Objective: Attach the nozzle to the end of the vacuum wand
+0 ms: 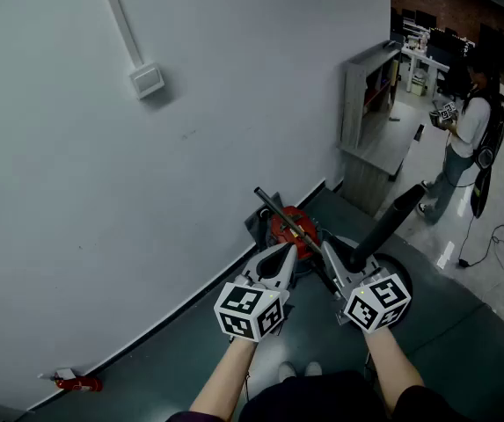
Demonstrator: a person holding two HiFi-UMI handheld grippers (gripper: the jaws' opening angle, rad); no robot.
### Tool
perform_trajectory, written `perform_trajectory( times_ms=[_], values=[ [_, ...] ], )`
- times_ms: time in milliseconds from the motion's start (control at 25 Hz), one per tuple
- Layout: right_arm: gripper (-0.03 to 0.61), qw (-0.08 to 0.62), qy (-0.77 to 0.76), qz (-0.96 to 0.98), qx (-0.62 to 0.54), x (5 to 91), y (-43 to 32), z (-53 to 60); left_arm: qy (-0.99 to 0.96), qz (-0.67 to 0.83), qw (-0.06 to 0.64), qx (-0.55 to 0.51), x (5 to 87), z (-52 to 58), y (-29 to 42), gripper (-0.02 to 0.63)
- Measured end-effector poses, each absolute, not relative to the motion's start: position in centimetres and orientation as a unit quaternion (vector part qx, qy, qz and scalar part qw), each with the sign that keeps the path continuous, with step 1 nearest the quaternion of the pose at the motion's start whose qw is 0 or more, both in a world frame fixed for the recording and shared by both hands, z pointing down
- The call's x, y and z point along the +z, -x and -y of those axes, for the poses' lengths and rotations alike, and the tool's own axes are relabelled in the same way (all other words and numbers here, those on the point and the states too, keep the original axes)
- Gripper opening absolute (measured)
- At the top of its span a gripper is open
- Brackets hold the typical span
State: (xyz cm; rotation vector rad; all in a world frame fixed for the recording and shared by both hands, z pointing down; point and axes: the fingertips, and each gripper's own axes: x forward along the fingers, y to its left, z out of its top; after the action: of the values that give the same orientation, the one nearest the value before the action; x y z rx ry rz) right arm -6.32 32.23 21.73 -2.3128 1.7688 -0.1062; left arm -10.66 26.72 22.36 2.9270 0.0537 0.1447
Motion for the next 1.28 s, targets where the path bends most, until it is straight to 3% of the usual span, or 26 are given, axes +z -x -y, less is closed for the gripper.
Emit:
perform_trajectory(
  times_ms=[1280],
  values=[
    [0.049,0.116,0.769,-0.625,-0.068,25.5,-2.9,-26.5,-0.989,0.037,0.119,0.080,26.6,-19.5,3.0,0.005]
  ],
)
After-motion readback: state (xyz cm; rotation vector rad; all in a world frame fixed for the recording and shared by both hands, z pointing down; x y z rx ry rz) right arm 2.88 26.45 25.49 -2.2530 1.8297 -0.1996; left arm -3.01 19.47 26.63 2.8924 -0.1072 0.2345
